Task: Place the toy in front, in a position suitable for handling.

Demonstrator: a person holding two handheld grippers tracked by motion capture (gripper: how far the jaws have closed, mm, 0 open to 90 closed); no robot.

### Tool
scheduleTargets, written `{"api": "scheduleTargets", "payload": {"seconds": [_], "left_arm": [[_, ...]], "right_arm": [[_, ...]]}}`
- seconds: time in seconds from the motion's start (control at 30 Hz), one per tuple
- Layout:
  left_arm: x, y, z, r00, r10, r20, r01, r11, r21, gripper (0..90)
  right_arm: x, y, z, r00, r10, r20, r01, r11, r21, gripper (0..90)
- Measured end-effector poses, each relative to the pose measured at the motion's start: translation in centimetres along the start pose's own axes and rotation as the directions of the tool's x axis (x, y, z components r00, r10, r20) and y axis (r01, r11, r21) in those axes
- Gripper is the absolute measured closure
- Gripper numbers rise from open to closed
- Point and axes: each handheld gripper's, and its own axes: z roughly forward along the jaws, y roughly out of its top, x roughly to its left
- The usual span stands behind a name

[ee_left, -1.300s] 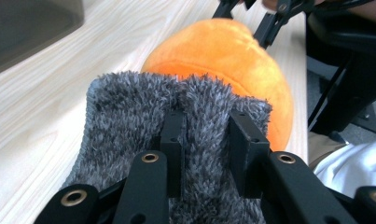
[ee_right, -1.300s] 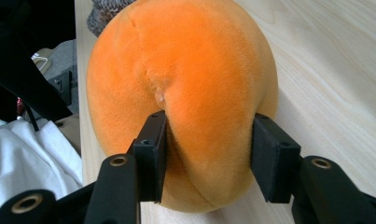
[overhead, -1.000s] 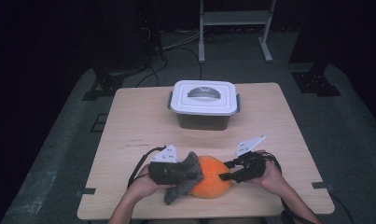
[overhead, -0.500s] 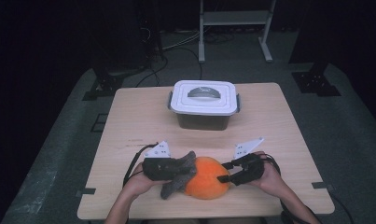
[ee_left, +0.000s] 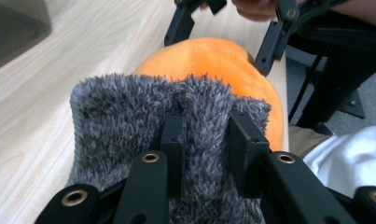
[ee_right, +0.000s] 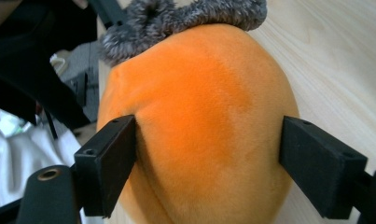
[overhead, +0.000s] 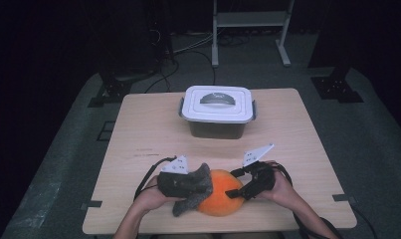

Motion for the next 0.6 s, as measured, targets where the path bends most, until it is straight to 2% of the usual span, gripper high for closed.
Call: {"api": "scheduleTargets", "payload": {"seconds": [0.07, 0.1, 0.17, 0.23, 0.27, 0.3, 0.37, 0.4, 0.43, 0.53, 0.6], "left_arm": [[0.1, 0.1, -0.1, 1.0000, -0.005, -0.004, 0.005, 0.9999, -0.012, 70.0], [0.1, 0.2, -0.1, 1.0000, -0.007, -0.005, 0.007, 0.9998, -0.018, 70.2], [0.2, 0.4, -0.4, 0.9998, -0.005, -0.018, 0.005, 0.9994, -0.033, 70.2], [0.2, 0.6, -0.6, 0.9996, -0.004, -0.029, 0.003, 0.9990, -0.044, 70.2], [0.2, 0.8, -0.7, 0.9989, -0.001, -0.047, -0.002, 0.9980, -0.063, 70.3], [0.2, 1.0, -0.8, 0.9984, -0.004, -0.056, -0.001, 0.9968, -0.080, 70.7], [0.3, 1.2, -0.8, 0.9974, -0.017, -0.070, 0.009, 0.9928, -0.119, 70.7], [0.4, 1.2, -0.7, 0.9972, -0.021, -0.072, 0.012, 0.9929, -0.119, 70.7], [0.5, 1.0, -0.5, 0.9964, -0.018, -0.082, 0.010, 0.9944, -0.105, 70.7], [1.0, 0.2, 0.1, 0.9968, -0.038, -0.070, 0.032, 0.9962, -0.081, 70.7], [1.3, -0.3, 0.0, 0.9958, -0.048, -0.078, 0.043, 0.9976, -0.054, 70.7]], "right_arm": [[0.2, 0.2, -0.1, 0.9998, 0.001, 0.018, -0.001, 1.000, 0.016, 36.4], [0.6, 0.4, -0.4, 0.9985, -0.033, 0.043, 0.032, 0.999, 0.022, 45.5], [1.3, 0.6, -0.7, 0.9928, -0.090, 0.079, 0.088, 0.996, 0.024, 54.8], [1.9, 0.8, -1.0, 0.9830, -0.140, 0.118, 0.139, 0.990, 0.016, 57.0], [2.1, 0.9, -1.1, 0.9771, -0.160, 0.140, 0.161, 0.987, 0.006, 57.3], [2.4, 1.1, -1.4, 0.9660, -0.189, 0.177, 0.194, 0.981, -0.010, 57.2], [2.7, 1.4, -1.8, 0.9488, -0.238, 0.208, 0.247, 0.969, -0.019, 56.1], [2.7, 1.4, -1.8, 0.9421, -0.255, 0.218, 0.265, 0.964, -0.018, 55.6], [2.7, 1.2, -1.7, 0.9401, -0.261, 0.219, 0.270, 0.963, -0.009, 55.6], [2.4, 0.7, -1.2, 0.9410, -0.270, 0.205, 0.271, 0.962, 0.020, 55.7], [2.0, 0.4, -1.4, 0.9461, -0.260, 0.193, 0.261, 0.965, 0.024, 56.1]]}}
